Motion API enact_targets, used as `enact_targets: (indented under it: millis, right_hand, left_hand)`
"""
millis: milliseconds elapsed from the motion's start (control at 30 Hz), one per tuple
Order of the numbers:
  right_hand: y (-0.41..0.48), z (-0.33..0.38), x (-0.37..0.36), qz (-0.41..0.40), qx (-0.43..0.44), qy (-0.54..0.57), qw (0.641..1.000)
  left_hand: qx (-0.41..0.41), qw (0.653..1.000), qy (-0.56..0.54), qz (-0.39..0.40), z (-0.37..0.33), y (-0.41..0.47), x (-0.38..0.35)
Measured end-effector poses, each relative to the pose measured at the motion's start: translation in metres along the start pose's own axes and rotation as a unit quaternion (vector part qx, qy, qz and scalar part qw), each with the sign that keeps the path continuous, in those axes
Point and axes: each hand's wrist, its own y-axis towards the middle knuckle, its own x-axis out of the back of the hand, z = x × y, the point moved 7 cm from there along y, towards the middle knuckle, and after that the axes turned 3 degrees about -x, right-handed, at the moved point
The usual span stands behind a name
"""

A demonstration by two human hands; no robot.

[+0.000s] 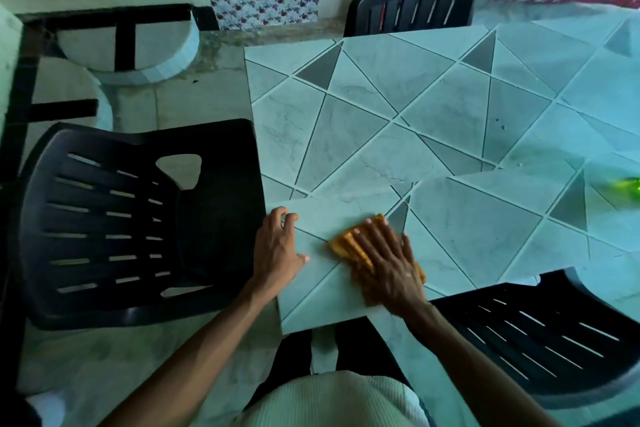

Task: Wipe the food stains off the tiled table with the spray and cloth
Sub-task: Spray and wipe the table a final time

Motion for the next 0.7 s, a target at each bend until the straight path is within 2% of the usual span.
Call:
enact_targets:
  millis: [133, 267, 400, 533, 633, 700]
  right_hand:
    - [0.035, -0.058, 0.02, -0.015, -0.156, 0.023, 0.987]
    - [0.116, -0.057, 0.033, -0.007, -0.203, 0.059, 0.977]
    - [0.179, 0.0, 0.034, -0.002, -0.118, 0.038, 0.992]
    - [0.173, 0.058, 0.021, 0.007, 0.025, 0.003, 1.0]
    - [0.149, 0.055, 0.021, 0.014, 0.094, 0.006, 0.995]
    - [0.145, 0.026, 0.031, -0.001, 0.07, 0.012, 0.997]
  left_hand:
    - [-0.004, 1.0, -0.012, 0.022, 0.003, 0.007, -0.004]
    - [0.006, 1.0, -0.022, 0.003, 0.003, 0.003, -0.004]
    - [0.028, 0.999, -0.025, -0.029, -0.005, -0.008, -0.005]
    - [0.084, 0.995, -0.022, -0.049, -0.011, -0.015, -0.007]
    - [0.09, 0.994, -0.004, -0.06, -0.029, -0.01, -0.011]
    - [0.07, 0.996, 0.01, -0.053, -0.046, -0.002, -0.017]
